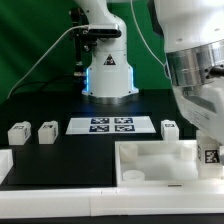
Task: Assemble one leg
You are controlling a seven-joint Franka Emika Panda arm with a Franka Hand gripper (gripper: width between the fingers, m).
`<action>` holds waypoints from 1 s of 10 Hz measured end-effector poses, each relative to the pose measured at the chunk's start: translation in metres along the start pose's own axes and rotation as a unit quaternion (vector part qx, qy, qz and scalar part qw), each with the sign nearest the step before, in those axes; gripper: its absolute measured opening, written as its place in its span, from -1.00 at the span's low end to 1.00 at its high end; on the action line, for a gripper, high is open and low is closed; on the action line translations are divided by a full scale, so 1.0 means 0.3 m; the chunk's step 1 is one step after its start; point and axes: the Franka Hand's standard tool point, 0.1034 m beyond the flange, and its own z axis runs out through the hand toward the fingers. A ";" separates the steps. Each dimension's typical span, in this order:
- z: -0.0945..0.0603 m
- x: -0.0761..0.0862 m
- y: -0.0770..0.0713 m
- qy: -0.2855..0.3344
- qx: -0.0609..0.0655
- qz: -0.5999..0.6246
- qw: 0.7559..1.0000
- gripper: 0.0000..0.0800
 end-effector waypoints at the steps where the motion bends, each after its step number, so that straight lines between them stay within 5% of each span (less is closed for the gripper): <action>1: 0.000 -0.001 -0.004 -0.006 0.005 0.065 0.998 -0.27; 4: 0.003 -0.002 -0.002 -0.007 0.005 0.074 0.997 -0.27; 6: 0.003 -0.010 0.004 -0.007 0.003 -0.001 1.000 0.46; 10: 0.005 0.001 0.007 -0.003 0.000 -0.261 0.965 0.61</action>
Offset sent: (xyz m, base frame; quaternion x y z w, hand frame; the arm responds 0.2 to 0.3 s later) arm 0.0000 0.0000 0.0000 0.0000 0.0000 -0.0899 0.9960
